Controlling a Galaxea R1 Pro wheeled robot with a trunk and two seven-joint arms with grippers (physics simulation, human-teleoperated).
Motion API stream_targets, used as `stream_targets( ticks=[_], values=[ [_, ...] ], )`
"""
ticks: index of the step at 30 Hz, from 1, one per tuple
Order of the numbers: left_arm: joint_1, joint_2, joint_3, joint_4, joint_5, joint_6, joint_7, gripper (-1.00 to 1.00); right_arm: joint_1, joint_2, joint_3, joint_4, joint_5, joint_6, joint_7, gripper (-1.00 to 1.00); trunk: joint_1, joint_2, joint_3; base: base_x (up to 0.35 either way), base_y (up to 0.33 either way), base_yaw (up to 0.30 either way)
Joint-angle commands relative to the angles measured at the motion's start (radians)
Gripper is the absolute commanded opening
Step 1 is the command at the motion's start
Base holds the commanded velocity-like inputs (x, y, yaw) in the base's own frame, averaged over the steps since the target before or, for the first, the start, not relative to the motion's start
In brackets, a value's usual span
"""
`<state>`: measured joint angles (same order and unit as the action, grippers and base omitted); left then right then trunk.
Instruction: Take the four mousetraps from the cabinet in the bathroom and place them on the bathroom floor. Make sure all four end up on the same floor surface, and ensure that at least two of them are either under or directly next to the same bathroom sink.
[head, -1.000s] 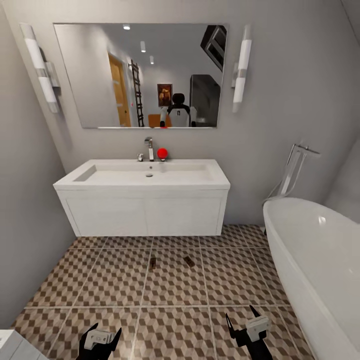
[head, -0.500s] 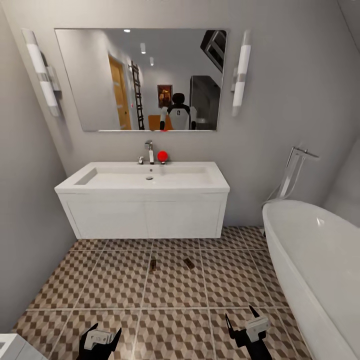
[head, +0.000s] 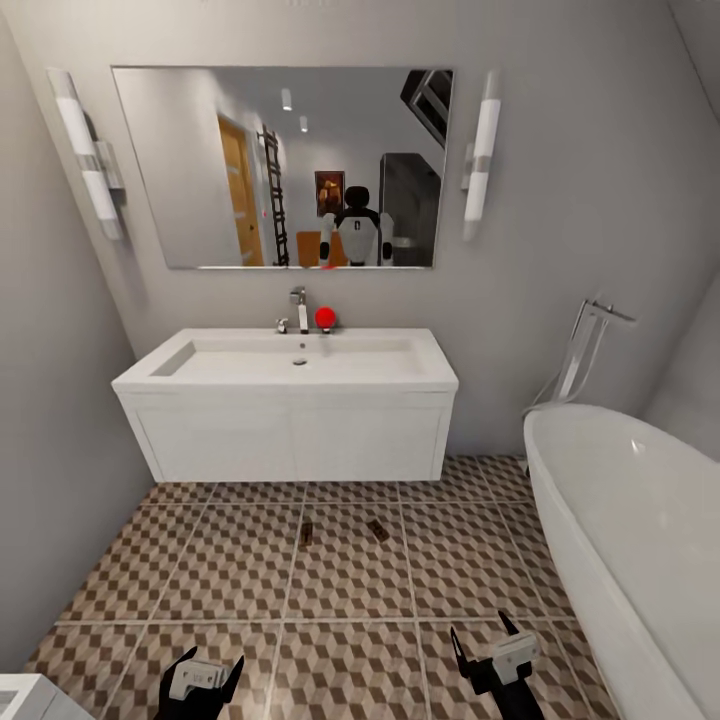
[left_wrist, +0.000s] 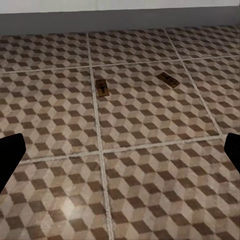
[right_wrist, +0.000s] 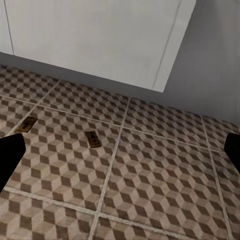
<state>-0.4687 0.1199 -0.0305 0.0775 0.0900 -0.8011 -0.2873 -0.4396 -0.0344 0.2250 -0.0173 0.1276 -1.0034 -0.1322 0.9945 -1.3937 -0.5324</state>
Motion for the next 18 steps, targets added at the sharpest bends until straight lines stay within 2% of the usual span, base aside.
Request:
stream_targets(
  ticks=[1, 18],
  values=[
    [-0.002, 0.000, -0.003, 0.004, 0.010, -0.004, -0.007, 1.00, -0.001, 0.000, 0.002, 0.000, 0.010, -0.001, -0.010, 1.00, -0.004, 0.007, 0.002, 0.000, 0.000, 0.000],
    [-0.001, -0.002, -0.003, 0.004, 0.010, -0.004, -0.007, 1.00, -0.001, -0.001, 0.002, 0.000, 0.010, -0.001, -0.010, 1.00, -0.069, 0.126, 0.056, 0.000, 0.000, 0.000]
  ],
)
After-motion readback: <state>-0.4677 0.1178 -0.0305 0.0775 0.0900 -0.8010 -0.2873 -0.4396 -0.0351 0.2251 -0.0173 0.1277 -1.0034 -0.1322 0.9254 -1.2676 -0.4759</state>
